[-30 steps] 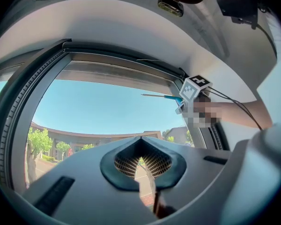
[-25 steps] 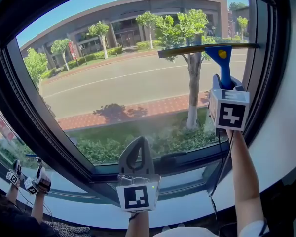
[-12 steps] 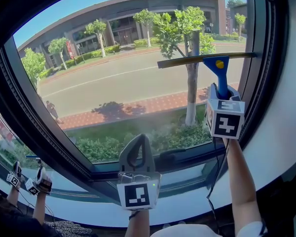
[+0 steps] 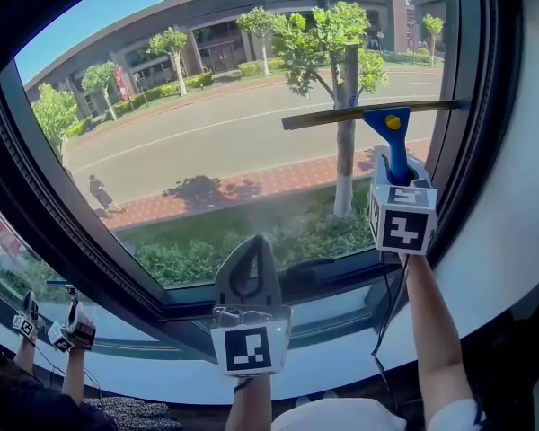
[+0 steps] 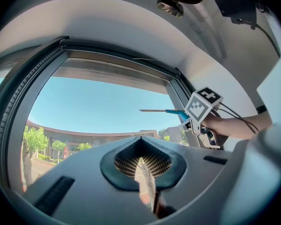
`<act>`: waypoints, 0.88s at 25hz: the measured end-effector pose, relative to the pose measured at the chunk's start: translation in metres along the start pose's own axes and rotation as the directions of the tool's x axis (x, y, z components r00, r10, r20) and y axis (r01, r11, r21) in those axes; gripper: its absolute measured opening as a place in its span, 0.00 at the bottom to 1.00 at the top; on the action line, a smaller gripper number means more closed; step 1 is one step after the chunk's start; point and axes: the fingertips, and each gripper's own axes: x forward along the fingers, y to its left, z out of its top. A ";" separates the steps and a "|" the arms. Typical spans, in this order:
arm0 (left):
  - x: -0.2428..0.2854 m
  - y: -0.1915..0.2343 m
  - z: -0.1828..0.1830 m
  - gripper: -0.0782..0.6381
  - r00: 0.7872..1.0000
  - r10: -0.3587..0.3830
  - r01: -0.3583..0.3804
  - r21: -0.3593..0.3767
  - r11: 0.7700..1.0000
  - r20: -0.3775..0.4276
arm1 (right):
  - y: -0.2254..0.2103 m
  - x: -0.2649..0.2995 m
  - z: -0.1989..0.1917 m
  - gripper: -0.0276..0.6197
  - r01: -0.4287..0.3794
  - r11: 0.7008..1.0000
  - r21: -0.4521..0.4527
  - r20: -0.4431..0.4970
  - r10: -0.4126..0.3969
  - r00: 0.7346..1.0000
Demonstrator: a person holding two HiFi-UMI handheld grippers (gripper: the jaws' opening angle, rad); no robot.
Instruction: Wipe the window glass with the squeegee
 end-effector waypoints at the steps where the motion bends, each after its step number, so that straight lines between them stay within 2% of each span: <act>1: 0.000 0.000 0.002 0.10 1.000 0.000 0.000 0.000 1.000 0.000 | 0.000 0.000 -0.001 0.15 -0.001 1.000 0.000 -0.004 0.001 1.000; 22: 0.007 0.006 0.008 0.10 0.999 -0.024 0.024 0.001 1.000 -0.041 | 0.024 -0.007 -0.033 0.15 -0.032 0.999 0.002 -0.089 0.032 0.996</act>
